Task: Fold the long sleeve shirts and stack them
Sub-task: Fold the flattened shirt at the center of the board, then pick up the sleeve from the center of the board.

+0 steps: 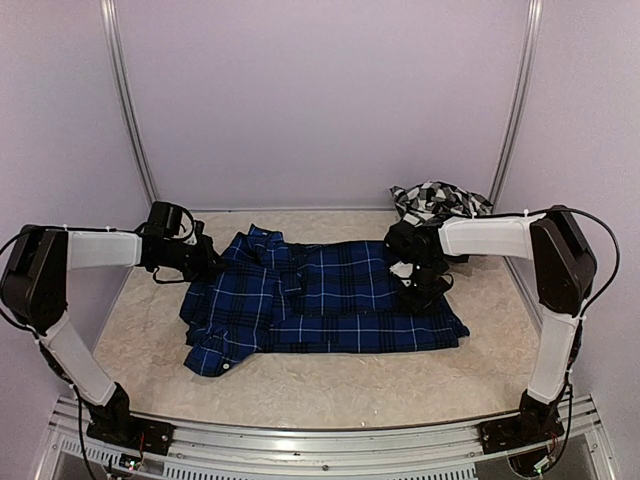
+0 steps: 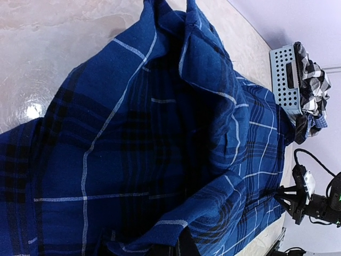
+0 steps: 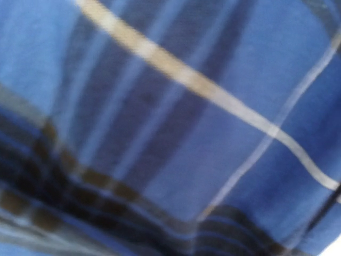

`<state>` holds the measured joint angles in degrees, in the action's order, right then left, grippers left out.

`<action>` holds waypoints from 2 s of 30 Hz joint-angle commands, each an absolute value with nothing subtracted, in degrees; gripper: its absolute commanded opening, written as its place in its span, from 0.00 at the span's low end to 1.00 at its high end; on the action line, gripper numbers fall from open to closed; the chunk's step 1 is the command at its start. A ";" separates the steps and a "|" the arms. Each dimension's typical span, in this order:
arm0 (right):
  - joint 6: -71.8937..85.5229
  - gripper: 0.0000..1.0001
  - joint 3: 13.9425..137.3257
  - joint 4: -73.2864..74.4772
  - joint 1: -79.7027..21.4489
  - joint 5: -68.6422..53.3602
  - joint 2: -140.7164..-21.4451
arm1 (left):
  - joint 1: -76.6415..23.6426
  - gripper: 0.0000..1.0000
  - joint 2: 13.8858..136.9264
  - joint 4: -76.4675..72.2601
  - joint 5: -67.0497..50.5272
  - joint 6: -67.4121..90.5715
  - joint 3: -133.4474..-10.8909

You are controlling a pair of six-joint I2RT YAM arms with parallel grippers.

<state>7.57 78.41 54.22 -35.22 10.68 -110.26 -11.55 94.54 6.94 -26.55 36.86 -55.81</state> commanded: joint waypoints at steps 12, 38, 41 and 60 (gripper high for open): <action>8.26 0.61 76.76 42.33 -41.35 4.09 -97.16 | -10.95 0.13 89.33 2.91 -29.65 38.01 -54.50; 13.36 0.65 71.21 33.88 -50.15 -1.92 -100.09 | -32.41 0.73 44.78 36.34 -1.00 52.59 -30.47; 13.55 0.64 70.55 33.19 -50.25 -2.72 -100.02 | -37.33 0.73 44.80 38.08 4.27 56.62 -29.81; 12.54 0.62 69.25 32.28 -50.71 -4.61 -101.12 | -43.33 0.44 52.65 27.33 7.19 60.08 -22.80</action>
